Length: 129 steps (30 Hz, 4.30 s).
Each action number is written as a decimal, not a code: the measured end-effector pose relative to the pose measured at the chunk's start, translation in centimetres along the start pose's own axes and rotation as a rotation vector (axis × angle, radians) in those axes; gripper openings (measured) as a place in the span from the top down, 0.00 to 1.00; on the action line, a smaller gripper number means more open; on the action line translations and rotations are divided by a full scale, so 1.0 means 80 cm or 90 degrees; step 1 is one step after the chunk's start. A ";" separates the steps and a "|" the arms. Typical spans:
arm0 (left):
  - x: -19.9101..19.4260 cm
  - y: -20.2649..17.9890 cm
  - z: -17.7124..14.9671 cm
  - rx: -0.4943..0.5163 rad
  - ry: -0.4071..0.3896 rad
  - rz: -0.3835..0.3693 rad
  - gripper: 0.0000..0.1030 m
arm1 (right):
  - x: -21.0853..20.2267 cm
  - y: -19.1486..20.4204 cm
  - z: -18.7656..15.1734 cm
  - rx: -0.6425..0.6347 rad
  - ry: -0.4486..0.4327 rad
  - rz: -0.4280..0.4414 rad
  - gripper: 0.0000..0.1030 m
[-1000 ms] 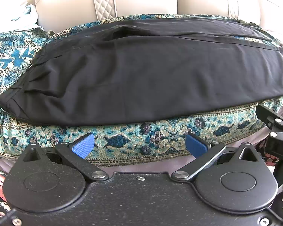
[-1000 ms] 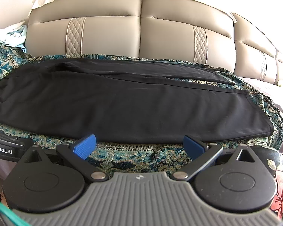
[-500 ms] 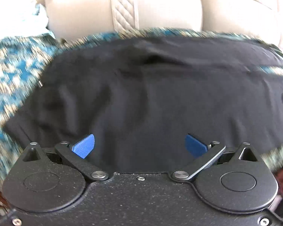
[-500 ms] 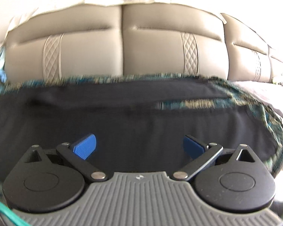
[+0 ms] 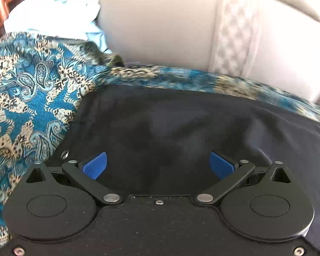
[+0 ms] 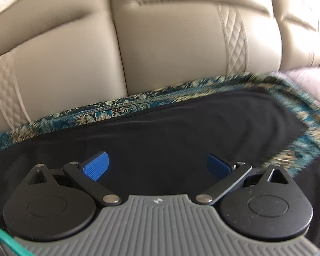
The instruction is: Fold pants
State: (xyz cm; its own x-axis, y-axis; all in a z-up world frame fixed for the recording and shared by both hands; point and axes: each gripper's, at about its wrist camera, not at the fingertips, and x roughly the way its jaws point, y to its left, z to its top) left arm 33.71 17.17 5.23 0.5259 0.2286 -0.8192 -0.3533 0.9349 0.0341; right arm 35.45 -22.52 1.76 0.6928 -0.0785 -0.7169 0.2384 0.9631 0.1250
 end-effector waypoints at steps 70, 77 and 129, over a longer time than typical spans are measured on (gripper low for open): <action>-0.023 0.072 0.011 -0.114 -0.122 -0.006 0.99 | 0.105 0.043 0.055 0.277 0.191 0.158 0.24; -0.036 0.079 0.006 -0.108 -0.139 -0.026 0.99 | 0.111 0.087 0.041 0.242 0.157 0.128 0.44; 0.097 0.048 0.032 -0.227 -0.014 0.076 0.93 | -0.060 -0.025 -0.120 0.112 -0.010 0.188 0.94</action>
State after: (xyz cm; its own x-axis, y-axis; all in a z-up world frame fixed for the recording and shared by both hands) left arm 38.38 23.23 0.47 0.4797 0.3398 -0.8090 -0.6585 0.7487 -0.0760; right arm 25.11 -21.57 -1.68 0.7594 0.1924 -0.6215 0.1385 0.8855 0.4434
